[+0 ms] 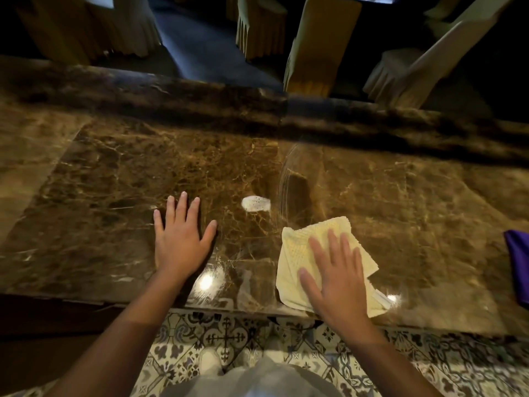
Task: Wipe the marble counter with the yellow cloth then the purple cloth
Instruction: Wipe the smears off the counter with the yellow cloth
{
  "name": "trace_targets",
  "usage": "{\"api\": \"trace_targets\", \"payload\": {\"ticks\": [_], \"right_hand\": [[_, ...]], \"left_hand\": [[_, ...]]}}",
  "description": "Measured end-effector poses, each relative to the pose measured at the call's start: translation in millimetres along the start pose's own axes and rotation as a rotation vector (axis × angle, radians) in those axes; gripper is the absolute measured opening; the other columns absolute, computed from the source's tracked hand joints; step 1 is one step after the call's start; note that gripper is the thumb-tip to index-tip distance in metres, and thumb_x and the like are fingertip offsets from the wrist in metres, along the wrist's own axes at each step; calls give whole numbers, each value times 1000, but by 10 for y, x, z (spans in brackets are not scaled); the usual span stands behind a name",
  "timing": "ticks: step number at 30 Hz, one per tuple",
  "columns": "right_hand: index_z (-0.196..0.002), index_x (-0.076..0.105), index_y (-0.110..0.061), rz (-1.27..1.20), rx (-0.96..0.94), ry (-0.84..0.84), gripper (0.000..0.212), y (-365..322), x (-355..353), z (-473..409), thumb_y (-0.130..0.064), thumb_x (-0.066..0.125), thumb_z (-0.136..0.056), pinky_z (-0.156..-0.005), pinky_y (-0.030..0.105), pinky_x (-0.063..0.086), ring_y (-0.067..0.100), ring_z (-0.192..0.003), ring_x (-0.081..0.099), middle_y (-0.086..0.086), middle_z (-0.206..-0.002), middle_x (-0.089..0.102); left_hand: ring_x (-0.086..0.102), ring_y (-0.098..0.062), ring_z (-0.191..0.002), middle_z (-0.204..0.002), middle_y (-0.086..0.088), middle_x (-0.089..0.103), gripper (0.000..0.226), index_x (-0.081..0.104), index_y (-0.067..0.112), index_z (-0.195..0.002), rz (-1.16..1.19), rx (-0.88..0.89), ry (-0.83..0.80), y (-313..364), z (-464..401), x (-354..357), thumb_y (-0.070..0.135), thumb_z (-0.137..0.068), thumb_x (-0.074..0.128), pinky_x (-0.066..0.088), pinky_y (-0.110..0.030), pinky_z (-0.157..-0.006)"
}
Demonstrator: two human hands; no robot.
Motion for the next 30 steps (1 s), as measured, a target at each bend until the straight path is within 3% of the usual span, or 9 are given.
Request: {"api": "trace_targets", "payload": {"ticks": [4, 11, 15, 20, 23, 26, 30], "right_hand": [[-159, 23, -37, 83, 17, -45, 66, 64, 118, -174, -66, 26, -99, -127, 56, 5, 27, -159, -1, 0, -172, 13], [-160, 18, -35, 57, 228, -16, 69, 172, 79, -1500, -63, 25, -98, -126, 59, 3, 34, -158, 2, 5, -172, 14], [-160, 16, -40, 70, 163, -83, 65, -268, 178, -1976, -63, 22, -99, -125, 62, 0, 36, -158, 0, 6, -172, 10], [-159, 20, -40, 65, -152, -92, 61, -924, 307, -1003, -60, 27, -102, -125, 60, 6, 33, -159, 3, 5, -171, 15], [-159, 22, -39, 63, -236, -118, 60, -882, 346, -248, -59, 28, -103, -125, 58, 10, 29, -159, 4, 1, -171, 16], [-159, 22, -39, 103, -123, -120, 64, -341, 244, -210, -63, 23, -100, -125, 58, 10, 27, -159, 2, -1, -171, 15], [-160, 19, -37, 124, 159, -52, 67, 405, 31, -873, -64, 23, -99, -126, 56, 5, 30, -159, 3, 3, -171, 14]], "left_hand": [[11, -32, -159, -170, -10, 22, 81, 32, 21, -158, -18, 60, -49, -50, -30, -11, 67, -92, 25, 8, -58, -126], [8, -32, -159, -171, -9, 19, 72, 28, 28, -159, -78, 5, -12, -428, -25, -119, 64, -97, 22, 8, -58, -126], [9, -32, -159, -171, -9, 20, 70, 30, 28, -158, -75, 3, -16, -415, -22, -122, 62, -98, 25, 9, -57, -126], [8, -30, -159, -171, -8, 20, 69, 30, 29, -158, -52, 7, -16, -438, -19, -122, 62, -98, 26, 8, -57, -127], [5, -29, -160, -171, -7, 18, 70, 29, 28, -158, -26, 1, -23, -444, -24, -126, 63, -98, 25, 5, -57, -127], [5, -31, -159, -171, -10, 18, 71, 30, 26, -158, -39, 10, -28, -417, -18, -129, 62, -97, 25, 4, -58, -126], [6, -35, -159, -170, -14, 19, 73, 32, 21, -157, -88, 58, -42, -418, -388, -158, 63, -97, 26, 1, -59, -125]]}}
Point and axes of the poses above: each hand's wrist, its own z-axis away from the middle knuckle, its own x-axis out of the palm, y = z × x, the point moved 9 cm from there along -z, towards the middle knuckle
